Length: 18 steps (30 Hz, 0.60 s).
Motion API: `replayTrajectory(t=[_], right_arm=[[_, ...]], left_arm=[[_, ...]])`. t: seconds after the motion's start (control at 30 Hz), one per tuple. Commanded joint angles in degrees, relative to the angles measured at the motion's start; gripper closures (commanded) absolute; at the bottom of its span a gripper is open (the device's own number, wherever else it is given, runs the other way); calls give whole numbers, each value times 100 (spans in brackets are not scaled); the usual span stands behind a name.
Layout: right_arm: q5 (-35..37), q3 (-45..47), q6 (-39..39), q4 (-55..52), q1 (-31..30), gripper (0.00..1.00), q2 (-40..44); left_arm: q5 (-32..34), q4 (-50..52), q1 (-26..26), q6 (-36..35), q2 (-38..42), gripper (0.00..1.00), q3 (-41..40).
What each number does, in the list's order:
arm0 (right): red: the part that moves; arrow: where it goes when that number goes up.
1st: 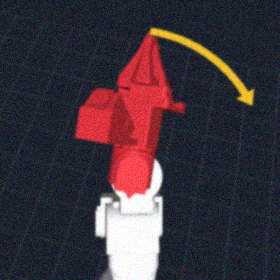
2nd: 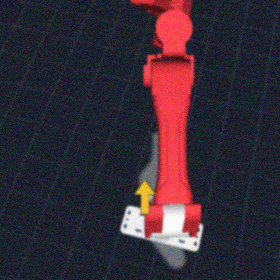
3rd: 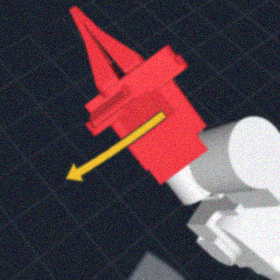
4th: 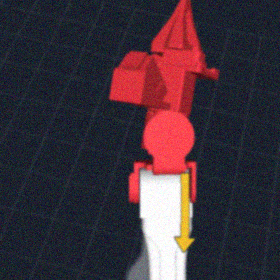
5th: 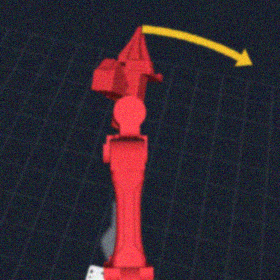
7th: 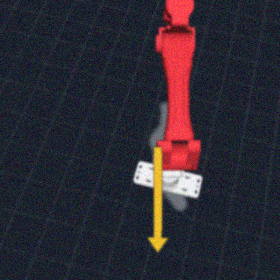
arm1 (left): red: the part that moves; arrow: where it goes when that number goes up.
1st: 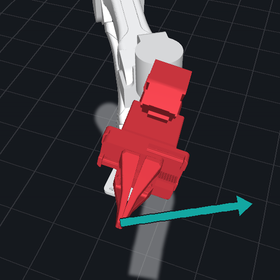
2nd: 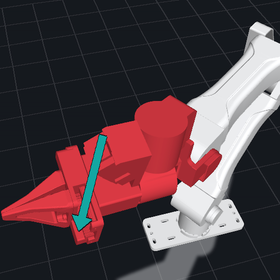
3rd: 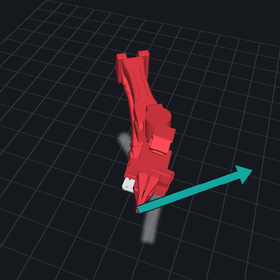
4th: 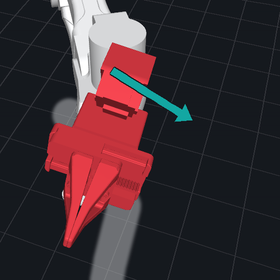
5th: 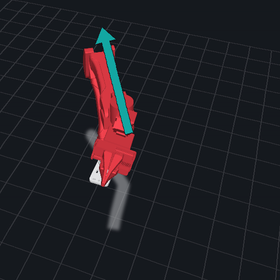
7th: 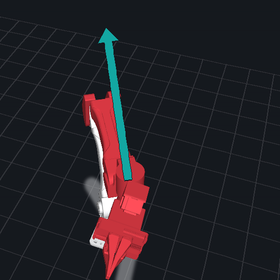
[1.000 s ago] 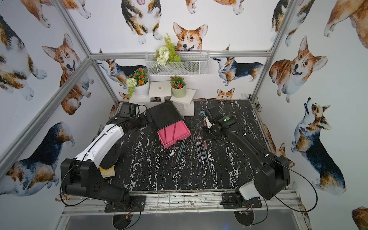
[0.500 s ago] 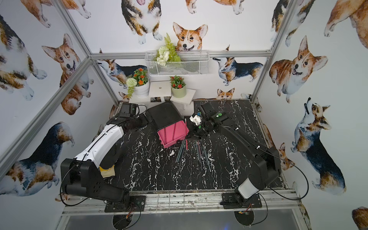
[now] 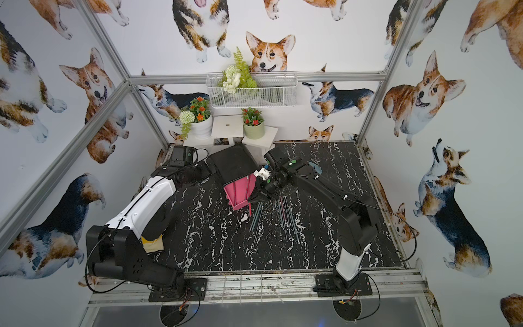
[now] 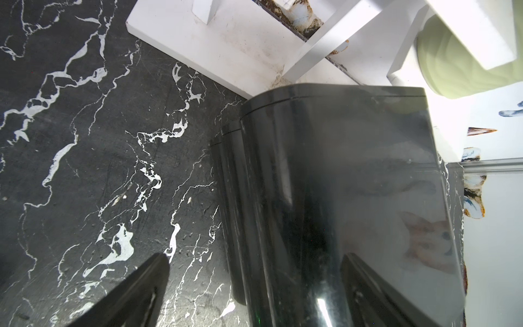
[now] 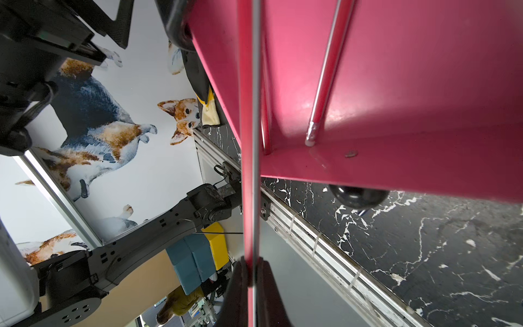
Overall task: Please place the pencils in the drawer according to their color
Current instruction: Place the pencil in the drawer.
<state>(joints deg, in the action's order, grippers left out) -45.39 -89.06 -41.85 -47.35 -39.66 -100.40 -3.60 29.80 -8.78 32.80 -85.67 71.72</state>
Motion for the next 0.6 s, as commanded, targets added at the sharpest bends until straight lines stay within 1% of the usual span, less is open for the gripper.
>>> replayTrajectory(t=[0.0, 0.3, 0.57], right_arm=[[-16, -137, 27, -133, 2, 100, -126], [44, -462, -97, -166, 2, 100, -398], [-31, -559, -326, -15, 2, 100, -607]], left_arm=[[3, 8, 0, -80, 15, 0, 12], [16, 17, 0, -102, 41, 0, 4], [22, 8, 0, -106, 74, 0, -32]])
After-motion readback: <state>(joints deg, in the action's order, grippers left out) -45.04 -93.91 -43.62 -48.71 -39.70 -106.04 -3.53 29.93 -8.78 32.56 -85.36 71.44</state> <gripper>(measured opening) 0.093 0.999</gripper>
